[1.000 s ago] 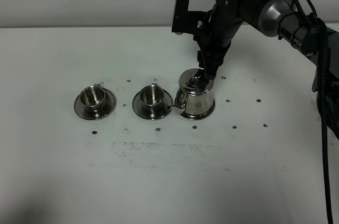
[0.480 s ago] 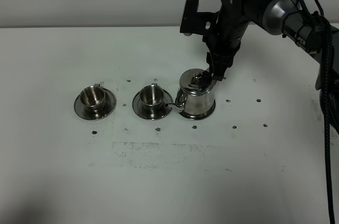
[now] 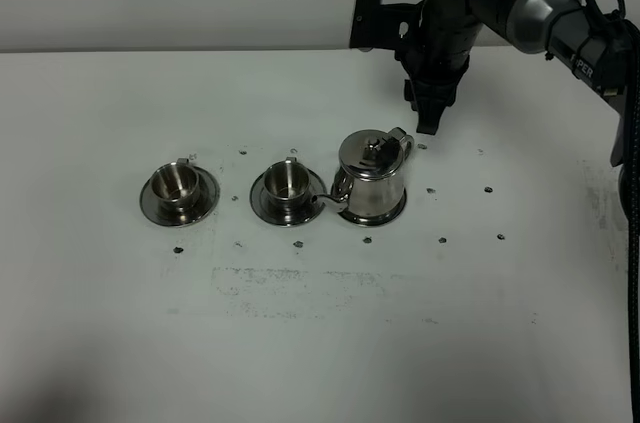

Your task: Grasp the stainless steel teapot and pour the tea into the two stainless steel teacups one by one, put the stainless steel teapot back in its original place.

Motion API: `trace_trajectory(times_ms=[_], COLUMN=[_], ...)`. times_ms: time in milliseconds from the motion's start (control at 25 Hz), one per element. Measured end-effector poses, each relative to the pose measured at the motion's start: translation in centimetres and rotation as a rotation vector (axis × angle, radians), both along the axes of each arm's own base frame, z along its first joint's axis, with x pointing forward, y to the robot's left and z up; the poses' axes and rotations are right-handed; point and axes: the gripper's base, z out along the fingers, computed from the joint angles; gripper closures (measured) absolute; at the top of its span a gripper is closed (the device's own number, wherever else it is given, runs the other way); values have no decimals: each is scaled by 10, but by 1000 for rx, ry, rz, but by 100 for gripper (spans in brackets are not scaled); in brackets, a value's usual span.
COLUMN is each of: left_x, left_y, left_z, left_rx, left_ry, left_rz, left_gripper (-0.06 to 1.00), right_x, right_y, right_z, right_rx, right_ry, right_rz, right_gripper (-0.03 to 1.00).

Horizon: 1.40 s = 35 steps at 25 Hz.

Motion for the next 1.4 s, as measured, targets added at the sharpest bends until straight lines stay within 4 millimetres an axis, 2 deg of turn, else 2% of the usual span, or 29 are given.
trace_trajectory(times_ms=[160, 320, 840, 1400], left_x=[0, 0, 0, 0], left_y=[0, 0, 0, 0], left_z=[0, 0, 0, 0], left_rx=[0, 0, 1, 1], left_ry=[0, 0, 0, 0], left_rz=[0, 0, 0, 0], left_gripper=[56, 56, 56, 56], right_x=[4, 3, 1, -4], right_y=[6, 11, 13, 7], right_z=[7, 7, -16, -18], right_rx=[77, 131, 69, 1], right_ry=[-64, -57, 35, 106], right_rz=[8, 9, 129, 285], right_gripper=[56, 56, 56, 58])
